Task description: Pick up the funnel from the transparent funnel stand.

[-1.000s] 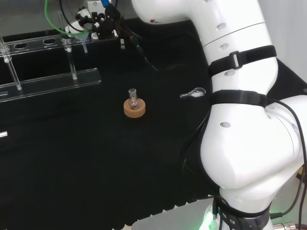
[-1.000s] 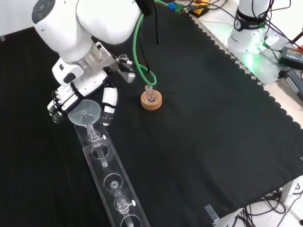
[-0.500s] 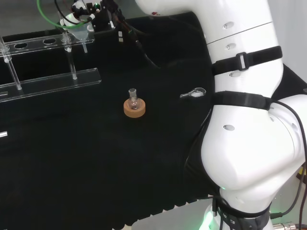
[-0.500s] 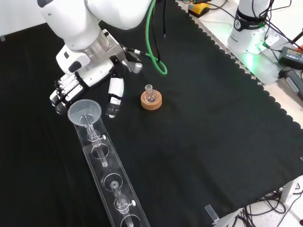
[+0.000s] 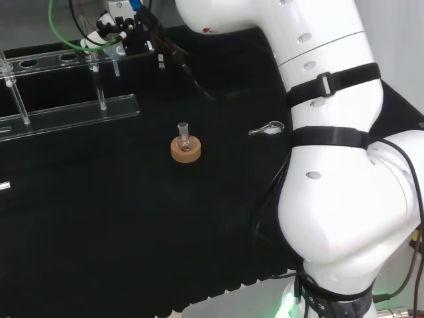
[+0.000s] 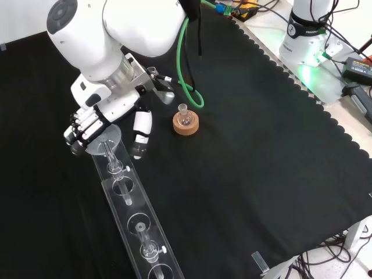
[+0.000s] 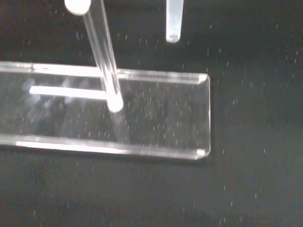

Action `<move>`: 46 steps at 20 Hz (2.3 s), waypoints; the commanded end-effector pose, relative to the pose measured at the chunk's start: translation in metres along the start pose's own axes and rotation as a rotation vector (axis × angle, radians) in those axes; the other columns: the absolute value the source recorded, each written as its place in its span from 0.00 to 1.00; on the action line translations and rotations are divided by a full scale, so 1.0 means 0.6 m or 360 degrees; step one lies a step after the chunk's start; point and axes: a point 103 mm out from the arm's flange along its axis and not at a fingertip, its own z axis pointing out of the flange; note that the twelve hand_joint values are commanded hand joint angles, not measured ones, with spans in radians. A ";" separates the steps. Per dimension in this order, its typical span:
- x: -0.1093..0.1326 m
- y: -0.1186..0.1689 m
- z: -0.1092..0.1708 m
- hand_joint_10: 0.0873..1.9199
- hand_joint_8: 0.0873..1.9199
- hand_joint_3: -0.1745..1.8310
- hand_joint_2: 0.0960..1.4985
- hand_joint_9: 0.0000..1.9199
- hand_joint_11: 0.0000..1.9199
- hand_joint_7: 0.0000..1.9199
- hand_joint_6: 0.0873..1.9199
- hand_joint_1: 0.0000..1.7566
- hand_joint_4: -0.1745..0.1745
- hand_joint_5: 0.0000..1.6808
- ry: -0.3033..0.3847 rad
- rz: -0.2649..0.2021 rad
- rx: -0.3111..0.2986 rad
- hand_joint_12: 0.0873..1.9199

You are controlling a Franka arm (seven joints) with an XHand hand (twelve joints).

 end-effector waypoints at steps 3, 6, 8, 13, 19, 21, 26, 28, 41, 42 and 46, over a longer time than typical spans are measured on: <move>-0.015 -0.004 0.026 0.21 0.00 0.10 0.52 0.04 0.06 0.02 0.00 0.09 0.66 0.04 -0.0153 0.0330 -0.0306 0.79; -0.022 0.005 0.033 0.46 0.14 0.09 0.52 0.01 0.14 0.00 0.00 0.10 0.64 0.08 -0.0126 0.0345 -0.0271 0.81; -0.027 0.013 0.037 0.49 0.17 0.09 0.52 0.00 0.15 0.00 0.00 0.10 0.65 0.09 -0.0115 0.0374 -0.0250 0.81; -0.031 0.028 0.048 0.49 0.18 0.09 0.52 0.00 0.16 0.00 0.00 0.10 0.63 0.15 -0.0091 0.0329 -0.0241 0.81; -0.010 0.036 0.038 0.52 0.35 0.09 0.52 0.07 0.22 0.00 0.00 0.11 0.56 0.24 -0.0148 0.0294 -0.0255 0.78; -0.025 0.031 0.028 0.52 0.36 0.09 0.52 0.08 0.23 0.00 0.00 0.11 0.56 0.24 -0.0099 0.0260 -0.0266 0.78; -0.042 0.025 0.018 0.51 0.30 0.09 0.52 0.05 0.20 0.00 0.00 0.11 0.55 0.25 -0.0070 0.0354 -0.0270 0.79; -0.036 0.027 0.017 0.51 0.23 0.09 0.52 0.02 0.16 0.00 0.00 0.11 0.55 0.24 -0.0058 0.0358 -0.0260 0.80; -0.035 0.025 -0.028 0.20 0.00 0.09 0.53 0.00 0.02 0.00 0.00 0.10 0.55 0.20 0.0152 0.0344 -0.0139 0.84; -0.031 0.027 -0.029 0.17 0.00 0.09 0.53 0.00 0.02 0.00 0.00 0.10 0.56 0.17 0.0242 0.0321 -0.0076 0.84; -0.035 0.035 -0.024 0.00 0.00 0.09 0.52 0.00 0.05 0.00 0.00 0.10 0.79 0.02 0.0451 0.0307 0.0036 0.82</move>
